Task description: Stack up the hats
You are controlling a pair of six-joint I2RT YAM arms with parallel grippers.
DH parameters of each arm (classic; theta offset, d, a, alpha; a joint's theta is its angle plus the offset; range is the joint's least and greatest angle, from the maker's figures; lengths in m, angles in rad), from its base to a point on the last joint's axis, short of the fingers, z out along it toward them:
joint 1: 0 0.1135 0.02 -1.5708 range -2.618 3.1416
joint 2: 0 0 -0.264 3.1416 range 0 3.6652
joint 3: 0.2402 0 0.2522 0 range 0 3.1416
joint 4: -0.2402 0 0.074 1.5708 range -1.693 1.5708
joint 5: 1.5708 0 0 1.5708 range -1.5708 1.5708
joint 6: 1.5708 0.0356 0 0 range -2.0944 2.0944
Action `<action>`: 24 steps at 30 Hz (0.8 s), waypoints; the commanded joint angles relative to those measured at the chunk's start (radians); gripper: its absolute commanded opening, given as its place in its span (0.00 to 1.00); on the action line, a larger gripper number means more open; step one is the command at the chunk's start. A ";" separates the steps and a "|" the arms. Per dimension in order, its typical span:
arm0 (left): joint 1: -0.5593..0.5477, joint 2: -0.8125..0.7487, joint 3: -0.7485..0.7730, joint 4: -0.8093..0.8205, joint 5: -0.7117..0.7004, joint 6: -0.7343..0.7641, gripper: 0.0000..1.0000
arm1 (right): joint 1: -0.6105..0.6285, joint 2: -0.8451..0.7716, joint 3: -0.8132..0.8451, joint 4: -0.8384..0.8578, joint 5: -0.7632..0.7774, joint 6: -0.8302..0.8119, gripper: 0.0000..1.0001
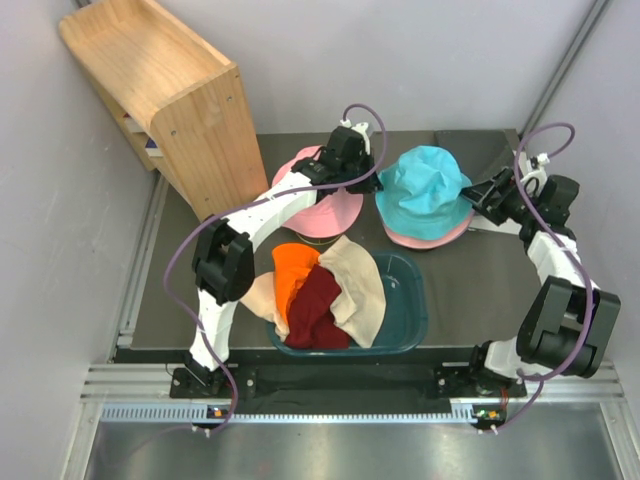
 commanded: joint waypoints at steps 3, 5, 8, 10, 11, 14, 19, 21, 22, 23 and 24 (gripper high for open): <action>0.009 0.010 0.038 0.023 -0.005 0.013 0.00 | -0.011 0.042 -0.017 0.149 -0.096 0.047 0.65; 0.010 0.014 0.040 0.031 0.000 0.010 0.00 | -0.011 0.049 -0.022 0.163 -0.116 0.054 0.62; 0.009 0.020 0.043 0.034 0.000 0.006 0.00 | -0.011 0.051 -0.028 0.183 -0.125 0.062 0.49; 0.009 0.021 0.044 0.033 -0.007 0.008 0.00 | -0.011 0.048 -0.028 0.171 -0.124 0.059 0.30; 0.009 0.023 0.044 0.033 -0.005 0.008 0.00 | -0.011 0.049 -0.028 0.157 -0.118 0.051 0.23; 0.009 0.030 0.047 0.028 -0.014 0.013 0.00 | -0.011 0.045 -0.021 0.068 -0.061 -0.007 0.00; 0.010 0.053 0.046 0.010 -0.017 0.019 0.00 | -0.011 0.026 -0.004 -0.096 0.077 -0.137 0.00; 0.009 0.058 0.044 0.010 -0.017 0.025 0.00 | -0.011 0.023 0.001 -0.154 0.143 -0.171 0.00; 0.009 0.060 0.044 0.011 -0.020 0.026 0.00 | -0.011 0.022 0.002 -0.171 0.163 -0.180 0.00; 0.009 0.061 0.046 0.011 -0.020 0.029 0.00 | -0.011 0.022 0.001 -0.191 0.202 -0.190 0.00; 0.007 0.064 0.047 0.011 -0.022 0.036 0.00 | -0.011 0.023 -0.001 -0.202 0.223 -0.203 0.00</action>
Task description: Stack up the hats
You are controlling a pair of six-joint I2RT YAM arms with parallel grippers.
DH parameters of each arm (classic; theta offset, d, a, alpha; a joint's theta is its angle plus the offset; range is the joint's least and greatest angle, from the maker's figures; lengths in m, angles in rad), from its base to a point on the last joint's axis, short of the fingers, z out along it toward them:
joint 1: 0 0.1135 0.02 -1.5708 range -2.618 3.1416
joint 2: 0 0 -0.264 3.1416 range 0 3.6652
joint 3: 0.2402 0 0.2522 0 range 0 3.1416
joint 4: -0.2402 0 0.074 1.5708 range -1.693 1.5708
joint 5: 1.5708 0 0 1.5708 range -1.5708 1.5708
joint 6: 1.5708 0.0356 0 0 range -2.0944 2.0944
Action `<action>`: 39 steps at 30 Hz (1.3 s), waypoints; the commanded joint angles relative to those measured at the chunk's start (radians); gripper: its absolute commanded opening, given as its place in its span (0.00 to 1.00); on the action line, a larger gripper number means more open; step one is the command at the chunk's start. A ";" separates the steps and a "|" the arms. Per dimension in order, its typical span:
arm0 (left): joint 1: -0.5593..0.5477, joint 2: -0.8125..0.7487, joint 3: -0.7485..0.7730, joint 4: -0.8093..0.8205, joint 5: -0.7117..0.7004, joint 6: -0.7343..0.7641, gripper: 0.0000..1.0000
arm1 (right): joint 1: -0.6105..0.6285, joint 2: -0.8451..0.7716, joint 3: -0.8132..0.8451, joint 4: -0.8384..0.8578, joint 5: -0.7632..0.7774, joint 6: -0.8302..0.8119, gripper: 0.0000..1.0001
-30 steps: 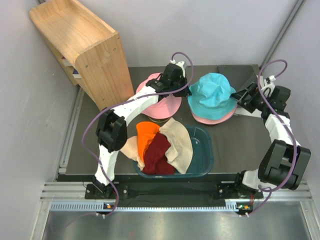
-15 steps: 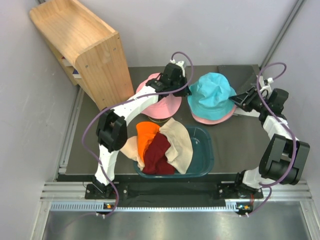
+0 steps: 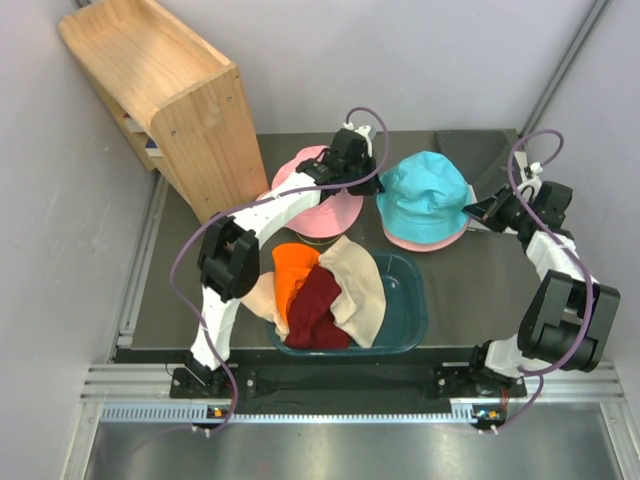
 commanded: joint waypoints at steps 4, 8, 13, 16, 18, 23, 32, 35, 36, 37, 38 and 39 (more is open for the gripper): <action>-0.003 0.057 0.051 -0.041 -0.047 0.055 0.00 | -0.005 -0.013 0.009 -0.164 0.244 -0.158 0.00; -0.017 0.071 0.059 -0.046 -0.055 0.077 0.00 | -0.002 -0.020 -0.003 -0.200 0.274 -0.193 0.00; -0.018 0.124 0.180 -0.048 -0.053 0.077 0.00 | 0.038 -0.094 -0.034 -0.259 0.278 -0.180 0.00; -0.015 0.172 0.275 -0.051 -0.059 0.079 0.01 | 0.071 -0.149 -0.057 -0.270 0.265 -0.140 0.00; -0.012 0.194 0.332 -0.043 -0.055 0.065 0.13 | 0.094 -0.184 -0.075 -0.282 0.258 -0.109 0.01; -0.006 0.203 0.351 0.008 -0.033 0.029 0.50 | 0.098 -0.241 -0.071 -0.337 0.247 -0.069 0.42; 0.022 0.099 0.321 0.017 -0.033 -0.003 0.81 | 0.015 -0.298 0.104 -0.570 0.409 -0.106 0.73; 0.032 0.065 0.309 -0.006 -0.024 -0.004 0.84 | -0.060 -0.266 0.133 -0.524 0.339 -0.098 0.73; 0.038 0.059 0.309 -0.018 -0.019 0.003 0.86 | -0.071 -0.255 0.141 -0.503 0.316 -0.117 0.74; 0.042 0.043 0.308 -0.035 -0.025 0.002 0.87 | -0.080 -0.243 0.144 -0.448 0.287 -0.132 0.74; 0.045 0.033 0.291 -0.043 -0.031 0.002 0.88 | -0.096 -0.215 0.147 -0.426 0.235 -0.146 0.74; 0.048 0.020 0.272 -0.038 -0.041 0.003 0.89 | -0.103 -0.197 0.152 -0.406 0.212 -0.158 0.74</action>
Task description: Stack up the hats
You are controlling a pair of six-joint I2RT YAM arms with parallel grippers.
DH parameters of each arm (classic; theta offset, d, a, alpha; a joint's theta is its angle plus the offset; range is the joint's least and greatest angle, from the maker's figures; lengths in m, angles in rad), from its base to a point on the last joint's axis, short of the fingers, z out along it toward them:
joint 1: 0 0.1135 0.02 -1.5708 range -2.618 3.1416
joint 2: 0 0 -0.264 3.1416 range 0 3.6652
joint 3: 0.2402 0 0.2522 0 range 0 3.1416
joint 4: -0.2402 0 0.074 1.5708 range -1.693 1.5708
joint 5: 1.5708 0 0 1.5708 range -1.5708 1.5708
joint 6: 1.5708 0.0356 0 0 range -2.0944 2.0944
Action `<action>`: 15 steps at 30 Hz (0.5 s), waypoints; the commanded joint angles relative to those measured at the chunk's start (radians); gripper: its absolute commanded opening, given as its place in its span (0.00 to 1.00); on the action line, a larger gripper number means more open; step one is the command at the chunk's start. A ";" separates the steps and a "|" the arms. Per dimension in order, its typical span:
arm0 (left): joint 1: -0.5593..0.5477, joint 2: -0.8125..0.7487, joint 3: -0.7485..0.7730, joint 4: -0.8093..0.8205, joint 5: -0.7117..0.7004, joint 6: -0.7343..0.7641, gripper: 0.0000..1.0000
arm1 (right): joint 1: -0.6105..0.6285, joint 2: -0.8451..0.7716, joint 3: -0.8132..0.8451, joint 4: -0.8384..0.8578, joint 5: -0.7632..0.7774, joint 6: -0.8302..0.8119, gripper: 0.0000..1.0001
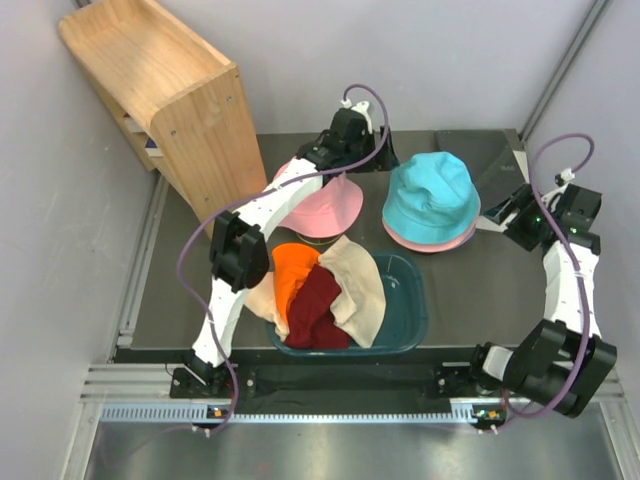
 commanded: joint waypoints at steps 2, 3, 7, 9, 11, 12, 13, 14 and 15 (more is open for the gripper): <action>0.016 -0.180 -0.094 0.028 -0.011 -0.002 0.89 | -0.049 0.126 0.075 0.171 -0.246 -0.042 0.73; 0.017 -0.207 -0.114 0.051 0.001 -0.014 0.89 | -0.049 0.149 0.084 0.197 -0.282 -0.027 0.73; -0.009 -0.267 -0.185 0.068 0.011 -0.002 0.89 | -0.049 0.220 0.078 0.421 -0.406 0.110 0.70; -0.036 -0.292 -0.184 0.056 0.000 0.016 0.89 | -0.040 0.267 0.091 0.463 -0.422 0.144 0.68; -0.059 -0.304 -0.161 0.007 -0.026 0.013 0.89 | -0.017 0.300 0.081 0.508 -0.455 0.212 0.65; -0.085 -0.325 -0.162 -0.004 -0.035 0.016 0.89 | -0.008 0.301 0.070 0.592 -0.457 0.236 0.64; -0.099 -0.336 -0.180 -0.009 -0.043 0.023 0.89 | 0.001 0.297 0.044 0.626 -0.445 0.257 0.64; -0.110 -0.347 -0.193 -0.004 -0.042 0.024 0.89 | 0.012 0.289 0.035 0.651 -0.445 0.291 0.64; -0.124 -0.361 -0.205 -0.001 -0.036 0.021 0.89 | 0.015 0.289 0.029 0.654 -0.449 0.297 0.63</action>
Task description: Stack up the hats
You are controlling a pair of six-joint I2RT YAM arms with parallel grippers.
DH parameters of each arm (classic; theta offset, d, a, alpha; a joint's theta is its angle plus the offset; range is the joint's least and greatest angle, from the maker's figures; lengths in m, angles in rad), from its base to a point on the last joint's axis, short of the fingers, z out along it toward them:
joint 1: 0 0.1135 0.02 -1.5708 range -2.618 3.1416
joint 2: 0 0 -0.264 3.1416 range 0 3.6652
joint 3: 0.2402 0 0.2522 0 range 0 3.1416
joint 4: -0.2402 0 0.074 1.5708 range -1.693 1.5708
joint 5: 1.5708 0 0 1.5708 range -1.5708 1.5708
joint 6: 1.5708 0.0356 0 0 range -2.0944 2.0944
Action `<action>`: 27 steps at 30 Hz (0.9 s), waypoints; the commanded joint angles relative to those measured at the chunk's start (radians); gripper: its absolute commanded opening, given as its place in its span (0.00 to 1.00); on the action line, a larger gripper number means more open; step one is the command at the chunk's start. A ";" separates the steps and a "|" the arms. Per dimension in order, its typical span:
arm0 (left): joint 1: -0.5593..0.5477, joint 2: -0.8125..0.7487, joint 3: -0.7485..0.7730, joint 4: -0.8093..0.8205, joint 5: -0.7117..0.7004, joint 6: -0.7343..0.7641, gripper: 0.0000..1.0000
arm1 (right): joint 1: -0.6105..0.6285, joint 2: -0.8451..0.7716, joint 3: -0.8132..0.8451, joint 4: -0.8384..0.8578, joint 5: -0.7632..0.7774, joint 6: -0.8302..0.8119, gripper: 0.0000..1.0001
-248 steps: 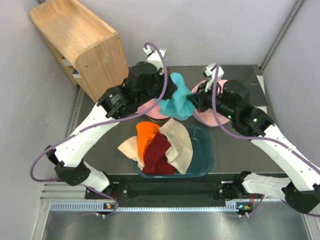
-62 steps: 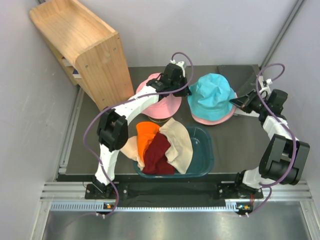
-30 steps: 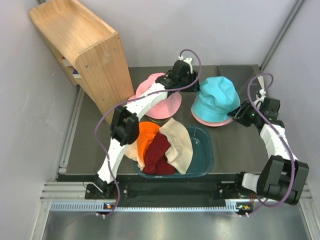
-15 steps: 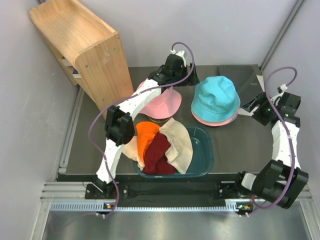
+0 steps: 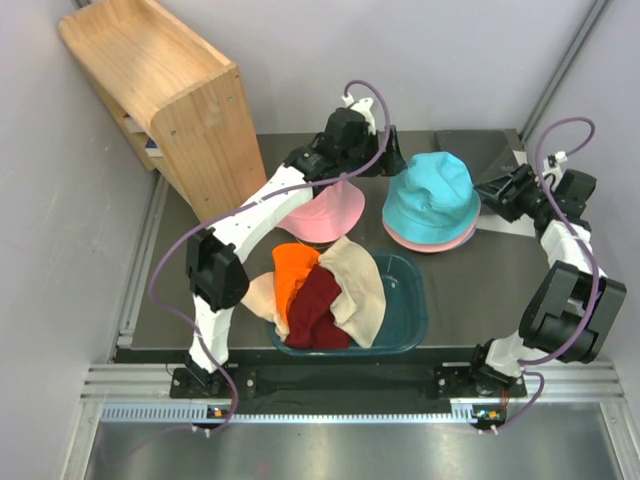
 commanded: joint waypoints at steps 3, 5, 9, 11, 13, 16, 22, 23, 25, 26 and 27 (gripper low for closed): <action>-0.070 -0.116 -0.063 0.001 -0.003 -0.015 0.89 | 0.036 -0.028 -0.011 0.174 -0.043 0.070 0.63; -0.070 -0.124 -0.090 0.002 -0.029 -0.028 0.89 | 0.036 -0.033 -0.010 0.145 -0.019 0.027 0.63; -0.070 -0.176 -0.156 0.007 -0.022 -0.022 0.88 | 0.036 -0.027 0.023 0.090 -0.009 -0.030 0.64; -0.070 -0.208 -0.243 0.050 -0.005 -0.023 0.88 | 0.036 -0.015 0.036 0.064 -0.008 -0.062 0.66; -0.070 -0.251 -0.349 0.139 0.055 -0.032 0.89 | 0.036 0.001 0.056 0.065 -0.018 -0.076 0.67; -0.072 -0.257 -0.420 0.197 0.141 -0.063 0.88 | 0.036 0.048 0.098 0.042 -0.040 -0.108 0.67; -0.072 -0.260 -0.492 0.274 0.183 -0.097 0.89 | 0.039 0.105 0.165 -0.039 -0.032 -0.192 0.68; -0.072 -0.253 -0.495 0.282 0.187 -0.106 0.89 | 0.039 0.111 0.170 -0.042 -0.034 -0.198 0.68; -0.072 -0.245 -0.503 0.294 0.199 -0.114 0.88 | 0.042 0.133 0.176 -0.041 -0.038 -0.203 0.69; -0.072 -0.242 -0.506 0.308 0.204 -0.124 0.88 | 0.047 0.139 0.181 -0.044 -0.038 -0.214 0.68; -0.072 -0.242 -0.514 0.321 0.203 -0.132 0.88 | 0.050 0.148 0.193 -0.047 -0.040 -0.223 0.69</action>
